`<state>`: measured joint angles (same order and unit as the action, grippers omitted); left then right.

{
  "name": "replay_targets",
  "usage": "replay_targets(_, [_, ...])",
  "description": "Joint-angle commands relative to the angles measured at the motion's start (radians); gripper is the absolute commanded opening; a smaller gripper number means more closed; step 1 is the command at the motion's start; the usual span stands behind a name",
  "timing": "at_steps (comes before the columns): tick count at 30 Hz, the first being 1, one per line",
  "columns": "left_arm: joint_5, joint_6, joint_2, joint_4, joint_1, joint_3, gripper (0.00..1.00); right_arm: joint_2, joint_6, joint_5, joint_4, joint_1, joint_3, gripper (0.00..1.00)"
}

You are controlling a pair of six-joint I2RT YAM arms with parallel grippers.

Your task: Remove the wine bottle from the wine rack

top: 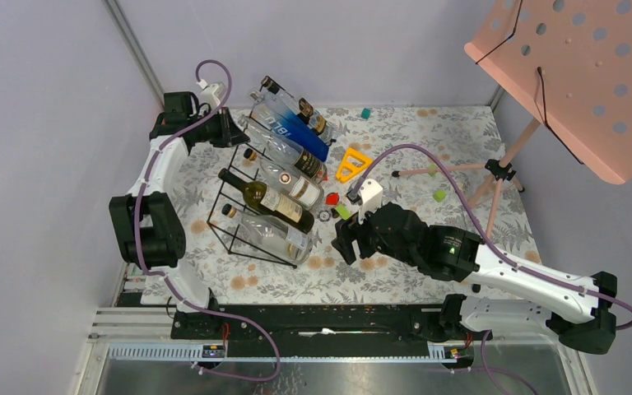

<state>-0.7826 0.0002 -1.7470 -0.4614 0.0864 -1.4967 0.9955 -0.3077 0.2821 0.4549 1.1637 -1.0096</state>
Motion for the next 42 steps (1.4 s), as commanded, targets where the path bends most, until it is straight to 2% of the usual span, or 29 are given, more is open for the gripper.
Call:
replay_targets(1, [-0.127,0.257,-0.028,-0.070,-0.030,-0.024,0.00,-0.015,-0.018,-0.007,0.016,-0.007,-0.001,0.77])
replay_targets(10, [-0.104,0.551,-0.010,-0.191,-0.032,-0.046,0.00,0.005,-0.060,-0.076,0.041,-0.007,-0.008,0.76])
replay_targets(15, [-0.169,0.655,-0.045,-0.273,-0.031,-0.083,0.00,0.029,-0.056,-0.073,0.089,-0.006,-0.045,0.75])
replay_targets(30, [-0.307,0.914,-0.168,-0.546,-0.038,-0.280,0.00,0.058,-0.037,-0.063,0.103,-0.006,-0.063,0.75])
replay_targets(36, [-0.293,0.994,-0.222,-0.641,-0.075,-0.361,0.00,0.075,-0.024,-0.061,0.111,-0.007,-0.080,0.76])
replay_targets(42, [-0.220,1.010,-0.261,-0.658,-0.129,-0.417,0.00,0.083,-0.020,-0.057,0.115,-0.007,-0.083,0.76])
